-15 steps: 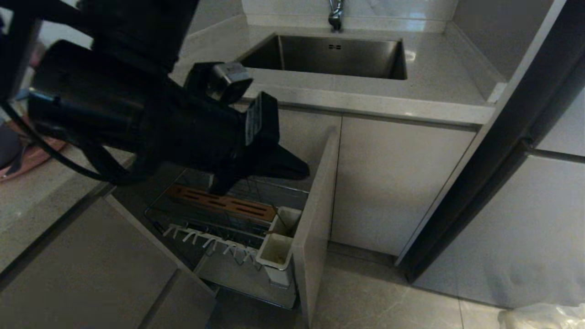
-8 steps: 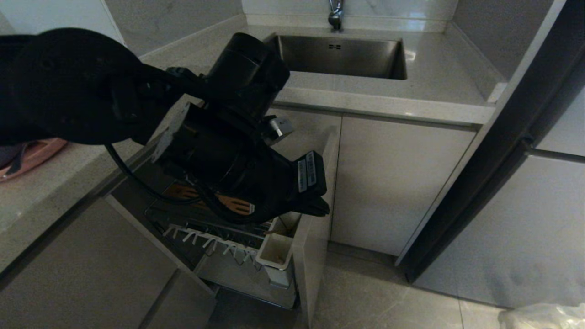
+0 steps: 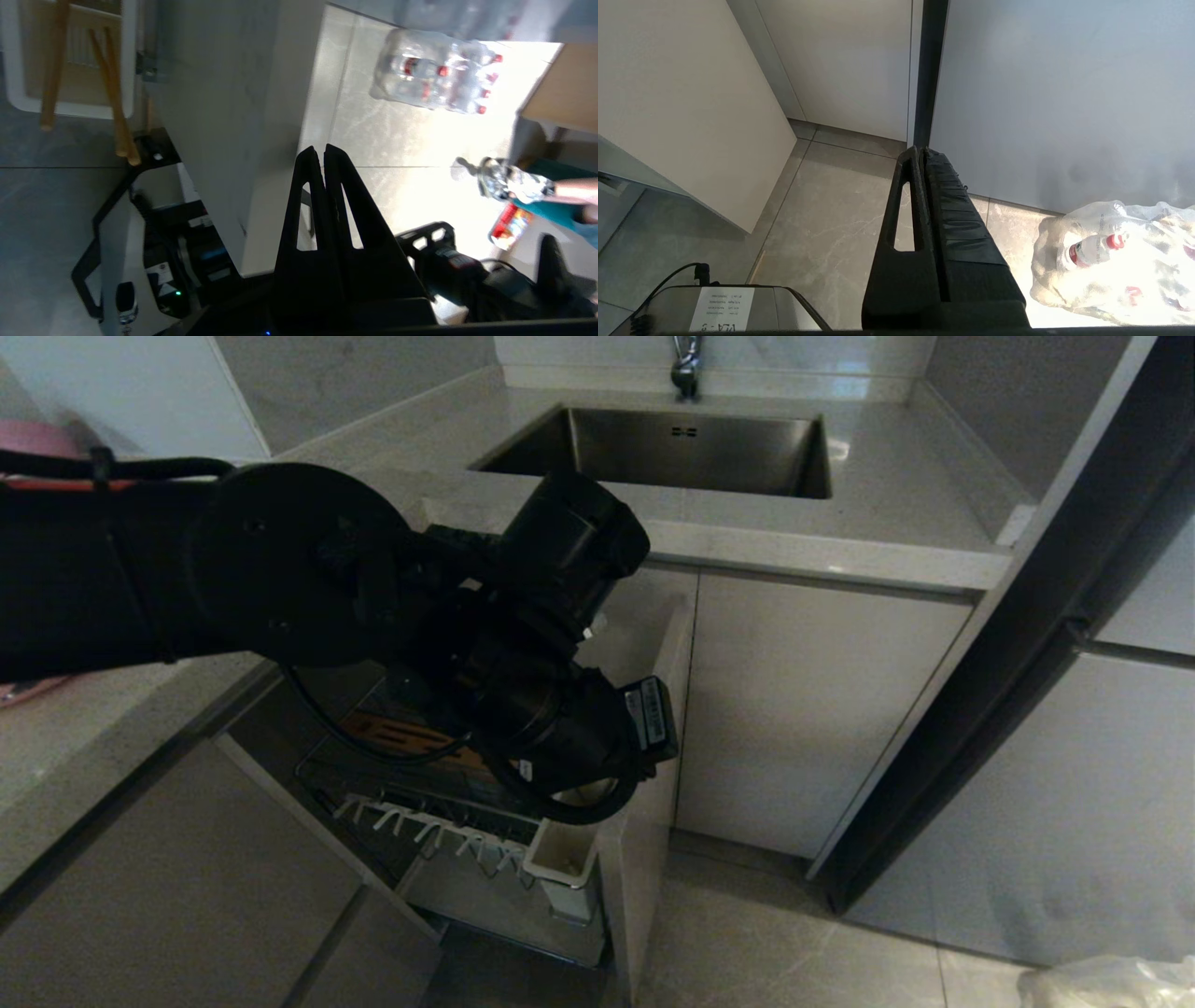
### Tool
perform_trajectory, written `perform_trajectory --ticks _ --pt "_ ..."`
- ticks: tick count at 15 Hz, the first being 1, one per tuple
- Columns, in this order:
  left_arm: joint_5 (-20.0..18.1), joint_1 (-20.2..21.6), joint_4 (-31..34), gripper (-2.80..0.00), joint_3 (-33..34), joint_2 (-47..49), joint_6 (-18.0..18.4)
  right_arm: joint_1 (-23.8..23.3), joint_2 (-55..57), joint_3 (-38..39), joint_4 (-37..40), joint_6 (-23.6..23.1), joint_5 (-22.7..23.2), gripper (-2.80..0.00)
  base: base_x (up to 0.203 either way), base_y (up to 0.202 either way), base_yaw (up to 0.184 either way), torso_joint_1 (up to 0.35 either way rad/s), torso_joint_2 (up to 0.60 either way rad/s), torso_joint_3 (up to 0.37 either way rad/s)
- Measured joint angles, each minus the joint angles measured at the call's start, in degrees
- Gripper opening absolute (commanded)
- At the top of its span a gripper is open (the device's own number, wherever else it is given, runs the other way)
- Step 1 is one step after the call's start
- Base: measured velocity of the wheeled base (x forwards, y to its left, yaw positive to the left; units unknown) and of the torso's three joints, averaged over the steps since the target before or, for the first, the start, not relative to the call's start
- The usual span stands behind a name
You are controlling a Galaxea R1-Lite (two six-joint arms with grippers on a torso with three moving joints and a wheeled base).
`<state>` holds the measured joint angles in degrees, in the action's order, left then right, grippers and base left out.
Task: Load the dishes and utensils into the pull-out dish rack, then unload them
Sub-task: Close the cupboard
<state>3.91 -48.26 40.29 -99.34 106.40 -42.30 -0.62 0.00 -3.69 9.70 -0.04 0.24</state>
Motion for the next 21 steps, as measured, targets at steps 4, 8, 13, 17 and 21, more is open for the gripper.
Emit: perform_trajectory --ticks 4,8,13,17,21 --pt "4.0 -0.1 -0.1 -2.80 -0.6 1.4 0.0 0.0 0.0 0.0 0.0 0.0 0.0 -2.80 0.000 0.000 0.000 0.000 0.00 0.000" --pt "11.2 0.1 0.2 -2.80 -1.0 2.0 0.1 0.0 0.0 0.0 0.0 0.0 0.0 -2.80 0.000 0.000 0.000 0.000 0.00 0.000" --pt "25.6 0.4 0.3 -2.80 -1.2 2.2 0.6 0.0 0.0 0.0 0.0 0.0 0.0 -2.80 0.000 0.000 0.000 0.000 0.00 0.000" --pt "38.9 4.2 0.0 -2.80 -0.8 3.0 3.9 0.0 0.0 0.0 0.0 0.0 0.0 -2.80 0.000 0.000 0.000 0.000 0.00 0.000" --pt "42.9 11.0 0.3 -2.80 -0.1 3.7 8.8 0.0 0.0 0.0 0.0 0.0 0.0 -2.80 0.000 0.000 0.000 0.000 0.00 0.000"
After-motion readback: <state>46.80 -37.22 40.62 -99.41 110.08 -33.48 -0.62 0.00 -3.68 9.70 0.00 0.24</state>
